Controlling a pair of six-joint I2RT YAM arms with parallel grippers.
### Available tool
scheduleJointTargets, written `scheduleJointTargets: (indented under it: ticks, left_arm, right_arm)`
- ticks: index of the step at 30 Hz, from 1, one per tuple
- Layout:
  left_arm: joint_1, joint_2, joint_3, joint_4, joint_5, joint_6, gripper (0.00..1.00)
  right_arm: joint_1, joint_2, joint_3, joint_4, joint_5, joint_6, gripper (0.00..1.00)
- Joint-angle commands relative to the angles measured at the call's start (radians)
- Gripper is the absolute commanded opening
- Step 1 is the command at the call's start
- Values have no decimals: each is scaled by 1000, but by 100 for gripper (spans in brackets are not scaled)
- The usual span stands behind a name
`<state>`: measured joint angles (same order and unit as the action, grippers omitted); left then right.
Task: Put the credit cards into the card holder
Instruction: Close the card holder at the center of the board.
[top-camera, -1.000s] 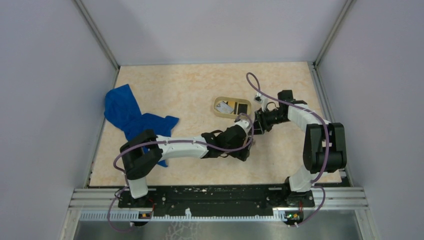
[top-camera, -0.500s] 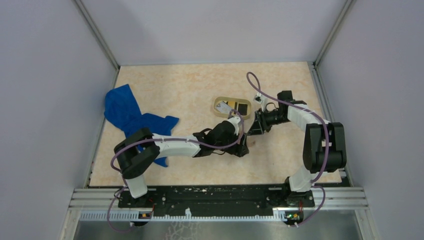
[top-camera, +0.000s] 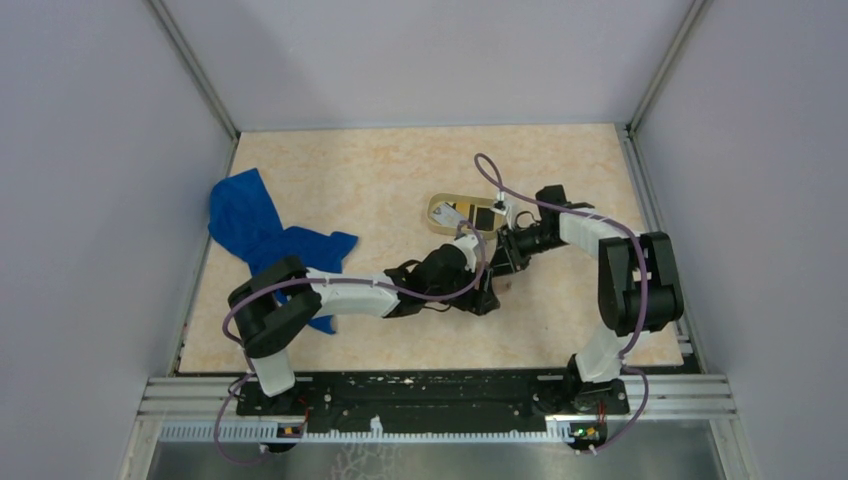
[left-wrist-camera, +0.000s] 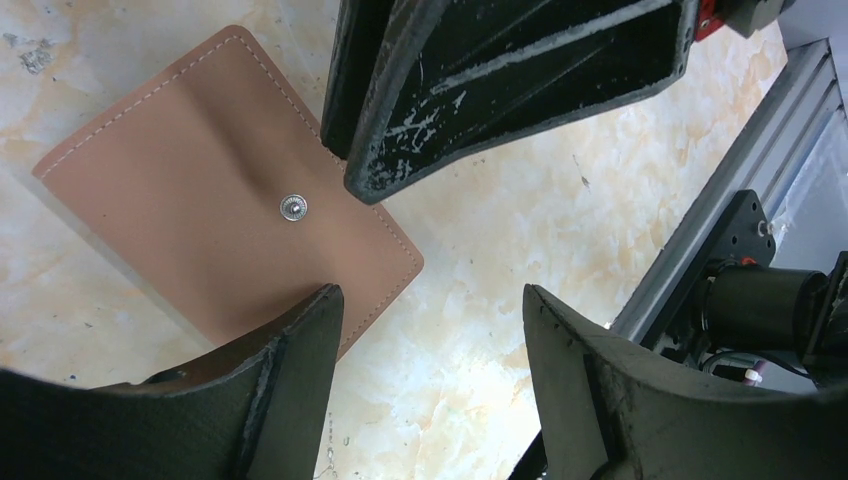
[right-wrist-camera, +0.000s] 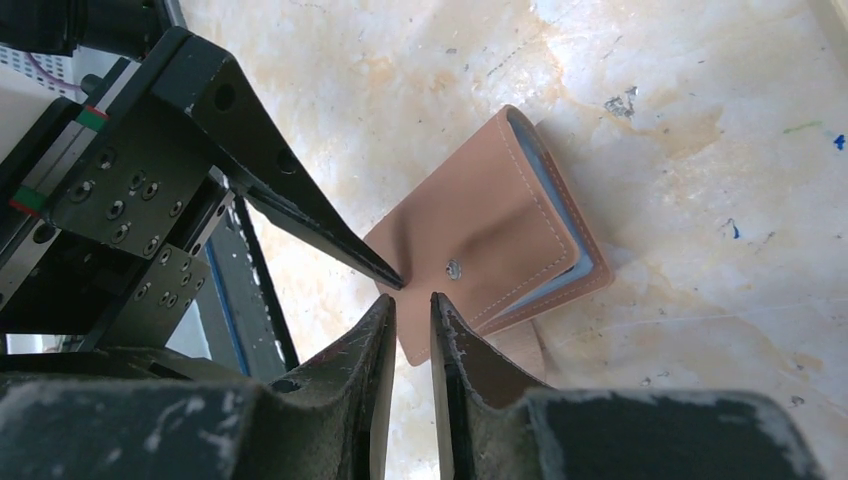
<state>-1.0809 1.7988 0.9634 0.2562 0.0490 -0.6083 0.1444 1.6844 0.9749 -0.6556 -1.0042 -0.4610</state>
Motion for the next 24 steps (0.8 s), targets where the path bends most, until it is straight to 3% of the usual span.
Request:
scheduleJointTargets:
  ticks: [1, 18, 24]
  left_arm:
    - [4, -10, -28, 72, 23, -3, 72]
    - [21, -136, -104, 149, 26, -23, 71]
    - [70, -204, -192, 115, -70, -75, 70]
  right_arm:
    - [13, -2, -13, 60, 10, 26, 19]
    - [49, 67, -12, 82, 179, 59, 17]
    - [54, 66, -10, 78, 189, 58, 17]
